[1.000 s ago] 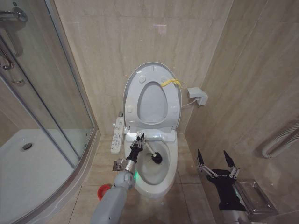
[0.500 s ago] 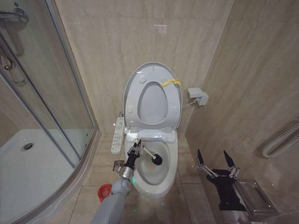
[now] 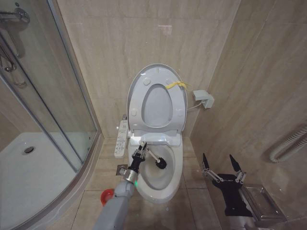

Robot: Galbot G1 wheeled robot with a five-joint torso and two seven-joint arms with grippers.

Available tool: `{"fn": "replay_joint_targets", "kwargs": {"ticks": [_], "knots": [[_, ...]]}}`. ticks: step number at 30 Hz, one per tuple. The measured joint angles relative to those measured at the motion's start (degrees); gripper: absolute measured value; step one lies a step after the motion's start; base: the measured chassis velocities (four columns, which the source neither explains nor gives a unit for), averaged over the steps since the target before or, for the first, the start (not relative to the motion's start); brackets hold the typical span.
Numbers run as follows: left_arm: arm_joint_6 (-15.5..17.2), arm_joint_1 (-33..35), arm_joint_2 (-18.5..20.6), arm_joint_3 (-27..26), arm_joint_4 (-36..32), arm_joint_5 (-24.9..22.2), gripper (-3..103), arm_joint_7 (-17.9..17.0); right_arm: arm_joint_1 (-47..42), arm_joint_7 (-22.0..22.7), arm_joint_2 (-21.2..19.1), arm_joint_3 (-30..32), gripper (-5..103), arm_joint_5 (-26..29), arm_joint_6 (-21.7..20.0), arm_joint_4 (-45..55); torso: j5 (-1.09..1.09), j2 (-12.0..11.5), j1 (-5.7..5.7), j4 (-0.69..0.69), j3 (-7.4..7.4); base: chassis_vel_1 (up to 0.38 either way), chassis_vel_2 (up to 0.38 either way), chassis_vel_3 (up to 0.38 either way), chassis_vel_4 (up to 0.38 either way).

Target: Open the toilet lid, clean the toilet bowl with a toilet brush, close the toilet lid, and flush.

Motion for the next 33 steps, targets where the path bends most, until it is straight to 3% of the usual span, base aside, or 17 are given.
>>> {"fn": "replay_joint_targets", "kwargs": {"ticks": [1, 2, 5, 11, 14, 15, 17, 19, 23, 28, 33], "knots": [[0.9, 0.2, -0.6, 0.9, -0.8, -5.1, 20, -0.7, 0.0, 0.0, 0.0, 0.0, 100, 0.0, 0.0, 0.0, 0.0, 0.0, 0.0, -0.01, 0.0, 0.0, 0.0, 0.0, 0.0], [0.9, 0.2, -0.6, 0.9, -0.8, -5.1, 20, -0.7, 0.0, 0.0, 0.0, 0.0, 100, 0.0, 0.0, 0.0, 0.0, 0.0, 0.0, -0.01, 0.0, 0.0, 0.0, 0.0, 0.0], [2.7, 0.7, -0.8, 2.4, -3.4, -12.1, 20, -1.5, 0.0, 0.0, 0.0, 0.0, 100, 0.0, 0.0, 0.0, 0.01, 0.0, 0.0, 0.02, 0.0, 0.0, 0.0, 0.0, 0.0], [3.3, 0.9, -0.5, 2.7, -4.5, -13.5, 20, -0.7, 0.0, 0.0, 0.0, 0.0, 100, 0.0, 0.0, 0.0, 0.01, 0.0, 0.0, 0.0, -0.01, 0.0, 0.0, 0.0, 0.0], [1.7, 0.5, 0.6, 1.6, -1.6, -6.7, 20, 1.8, 0.0, 0.0, 0.0, 0.0, 100, 0.0, 0.0, 0.0, -0.01, 0.0, 0.0, 0.0, -0.01, 0.0, 0.0, 0.0, 0.0], [1.7, 0.5, 0.6, 1.6, -1.6, -6.7, 20, 1.8, 0.0, 0.0, 0.0, 0.0, 100, 0.0, 0.0, 0.0, -0.01, 0.0, 0.0, 0.0, -0.01, 0.0, 0.0, 0.0, 0.0], [0.1, 0.3, 1.9, 0.7, 0.0, 2.5, 20, 3.3, 0.0, 0.0, 0.0, 0.0, 100, 0.0, 0.0, 0.0, 0.0, 0.0, 0.0, 0.02, -0.02, 0.0, 0.0, 0.0, 0.0], [-0.2, 0.9, 3.3, 0.8, -0.8, 6.8, 20, 3.6, 0.0, 0.0, 0.0, 0.0, 100, 0.0, 0.0, 0.0, 0.0, 0.0, -0.01, 0.02, -0.02, 0.0, 0.0, 0.0, 0.0], [0.5, 2.5, 6.1, 1.7, -4.4, 10.5, 20, 3.0, 0.0, 0.0, 0.0, 0.0, 100, 0.0, 0.0, 0.0, -0.02, 0.0, -0.01, -0.01, -0.02, 0.0, 0.0, 0.0, 0.0], [2.1, 5.7, 8.8, 2.0, -10.1, 11.4, 20, 0.9, 0.0, 0.0, 0.0, 0.0, 100, 0.0, 0.0, 0.0, -0.01, 0.0, 0.0, 0.0, 0.0, 0.0, 0.0, 0.0, 0.0], [2.3, 8.5, 8.7, 0.7, -11.6, 11.1, 20, 0.7, 0.0, 0.0, 0.0, 0.0, 100, 0.0, 0.0, 0.0, 0.0, 0.0, 0.0, 0.01, -0.01, 0.0, 0.0, 0.0, 0.0]]}}
